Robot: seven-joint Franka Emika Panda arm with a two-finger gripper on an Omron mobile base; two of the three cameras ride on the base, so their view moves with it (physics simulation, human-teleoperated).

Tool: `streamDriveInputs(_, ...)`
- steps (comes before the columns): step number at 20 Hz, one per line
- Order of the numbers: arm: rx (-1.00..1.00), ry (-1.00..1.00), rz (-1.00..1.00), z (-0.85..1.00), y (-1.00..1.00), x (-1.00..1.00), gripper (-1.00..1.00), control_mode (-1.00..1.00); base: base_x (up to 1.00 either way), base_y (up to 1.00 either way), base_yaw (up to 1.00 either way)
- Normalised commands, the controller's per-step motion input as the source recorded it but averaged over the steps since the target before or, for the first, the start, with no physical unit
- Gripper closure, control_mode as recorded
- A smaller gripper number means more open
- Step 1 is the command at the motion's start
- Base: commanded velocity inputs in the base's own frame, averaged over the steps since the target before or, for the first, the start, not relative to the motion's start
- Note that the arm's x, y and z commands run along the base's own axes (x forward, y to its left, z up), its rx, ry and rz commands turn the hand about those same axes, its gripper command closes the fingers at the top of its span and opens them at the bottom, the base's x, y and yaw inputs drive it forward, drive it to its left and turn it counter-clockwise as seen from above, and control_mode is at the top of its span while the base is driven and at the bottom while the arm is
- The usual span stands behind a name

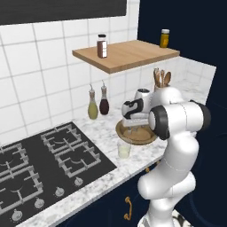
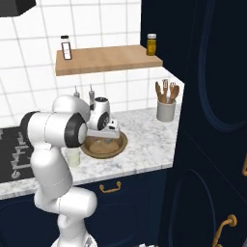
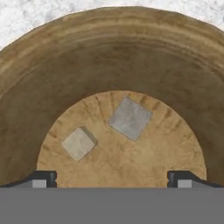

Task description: Grab a lemon wedge from the fridge and one ice cube from the ice bowl, and put them in the glass of lemonade.

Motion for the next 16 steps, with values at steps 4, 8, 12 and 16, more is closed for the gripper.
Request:
streamDriveInputs(4,0.0,-0.02,0.0,-0.23,0.0,0.23,-1.0,-1.0,0.0,0.0,0.0)
streamDriveInputs(8,0.0,-0.05,0.0,-0.23,0.0,0.23,-1.0,-1.0,0.0,0.0,0.0)
streamDriveInputs(12,0.0,-0.09,0.0,-0.08,0.0,0.12,-1.0,-1.0,0.0,0.0,0.0)
streamDriveInputs(16,0.0,-0.1,0.0,-0.06,0.0,0.05,-1.0,-1.0,0.0,0.0,0.0)
